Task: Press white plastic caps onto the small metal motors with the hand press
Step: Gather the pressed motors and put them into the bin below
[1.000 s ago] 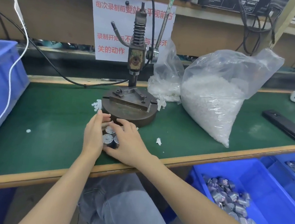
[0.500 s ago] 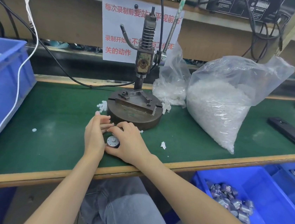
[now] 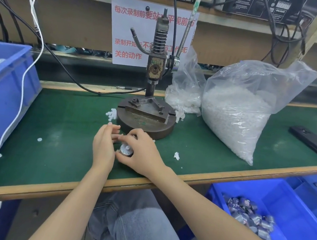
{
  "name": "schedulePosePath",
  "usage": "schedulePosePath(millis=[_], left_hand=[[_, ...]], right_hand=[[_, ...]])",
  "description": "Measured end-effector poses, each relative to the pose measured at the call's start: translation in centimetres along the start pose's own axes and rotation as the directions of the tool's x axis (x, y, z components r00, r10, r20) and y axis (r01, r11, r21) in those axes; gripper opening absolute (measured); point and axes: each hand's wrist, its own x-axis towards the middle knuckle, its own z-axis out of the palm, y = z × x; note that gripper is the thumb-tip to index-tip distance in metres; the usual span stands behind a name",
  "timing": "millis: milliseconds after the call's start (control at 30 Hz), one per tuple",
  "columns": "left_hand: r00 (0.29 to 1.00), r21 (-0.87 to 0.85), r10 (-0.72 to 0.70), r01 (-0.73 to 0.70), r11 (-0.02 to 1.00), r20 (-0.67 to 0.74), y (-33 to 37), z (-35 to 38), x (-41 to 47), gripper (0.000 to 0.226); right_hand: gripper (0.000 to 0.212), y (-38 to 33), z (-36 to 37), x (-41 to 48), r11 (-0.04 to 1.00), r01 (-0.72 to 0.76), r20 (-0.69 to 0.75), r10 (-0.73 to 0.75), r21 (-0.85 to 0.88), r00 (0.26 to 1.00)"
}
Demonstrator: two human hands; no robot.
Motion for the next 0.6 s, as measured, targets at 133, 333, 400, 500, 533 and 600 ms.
schedulePosePath(millis=[133, 333, 400, 500, 533, 600], left_hand=[[1.0, 0.006, 0.011, -0.011, 1.0, -0.013, -0.02, -0.02, -0.03, 0.031], [1.0, 0.025, 0.016, -0.016, 1.0, -0.011, 0.03, -0.05, -0.12, 0.029], [1.0, 0.028, 0.013, -0.012, 1.0, -0.011, 0.11, 0.0, -0.22, 0.029], [1.0, 0.038, 0.001, -0.001, 0.999, -0.012, 0.24, 0.04, -0.31, 0.028], [1.0, 0.038, -0.007, 0.007, 0.999, -0.011, 0.26, 0.01, -0.34, 0.028], [1.0, 0.037, -0.014, 0.014, 0.999, -0.008, 0.25, -0.03, -0.32, 0.028]], right_hand=[[0.042, -0.29, 0.35, 0.04, 0.992, 0.02, 0.071, -0.011, -0.125, 0.997], [0.043, -0.24, 0.4, -0.2, 0.986, 0.032, 0.072, -0.021, -0.161, 0.997], [0.041, -0.33, 0.44, -0.18, 0.987, 0.029, 0.054, -0.02, -0.161, 0.998], [0.041, -0.25, 0.36, -0.14, 0.992, 0.003, 0.001, -0.002, -0.123, 1.0], [0.041, -0.19, 0.32, -0.21, 0.995, -0.01, -0.028, 0.007, -0.097, 1.0], [0.041, -0.02, 0.23, -0.5, 0.999, -0.036, -0.11, 0.033, -0.026, 0.993]])
